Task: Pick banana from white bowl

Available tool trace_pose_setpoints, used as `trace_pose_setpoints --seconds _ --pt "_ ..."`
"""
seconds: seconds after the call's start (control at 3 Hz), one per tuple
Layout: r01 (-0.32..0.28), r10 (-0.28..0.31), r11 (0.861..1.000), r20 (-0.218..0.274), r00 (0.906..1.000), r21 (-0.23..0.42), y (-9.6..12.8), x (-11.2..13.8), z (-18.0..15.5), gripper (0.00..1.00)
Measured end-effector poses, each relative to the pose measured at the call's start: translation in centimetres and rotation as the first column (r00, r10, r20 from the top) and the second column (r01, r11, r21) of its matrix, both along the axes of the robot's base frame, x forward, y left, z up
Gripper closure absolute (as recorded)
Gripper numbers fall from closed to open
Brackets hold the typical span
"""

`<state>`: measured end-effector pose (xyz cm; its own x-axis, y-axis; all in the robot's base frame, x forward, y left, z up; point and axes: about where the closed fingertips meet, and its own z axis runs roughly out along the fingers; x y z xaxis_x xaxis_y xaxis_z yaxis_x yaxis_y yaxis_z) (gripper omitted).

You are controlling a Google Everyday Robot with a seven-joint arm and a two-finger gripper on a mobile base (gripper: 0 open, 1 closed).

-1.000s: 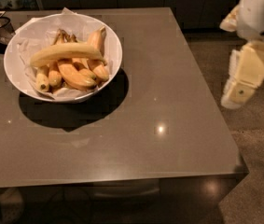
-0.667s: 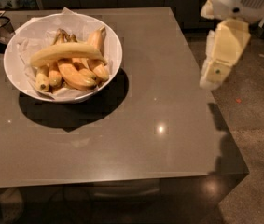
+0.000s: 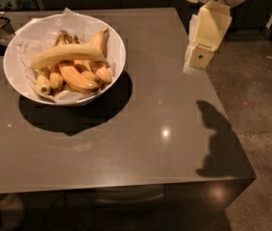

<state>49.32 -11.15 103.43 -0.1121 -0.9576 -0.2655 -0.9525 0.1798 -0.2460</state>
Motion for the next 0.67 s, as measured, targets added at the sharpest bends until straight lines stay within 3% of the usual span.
trace_pose_setpoints --seconds 0.33,0.67 --pt "-0.052 0.052 0.999 0.026 0.9983 -0.002 2.1 1.1 0.4 0.0" --pt "-0.152 0.153 0.988 0.04 0.9874 -0.038 5.7 2.5 0.7 0.0"
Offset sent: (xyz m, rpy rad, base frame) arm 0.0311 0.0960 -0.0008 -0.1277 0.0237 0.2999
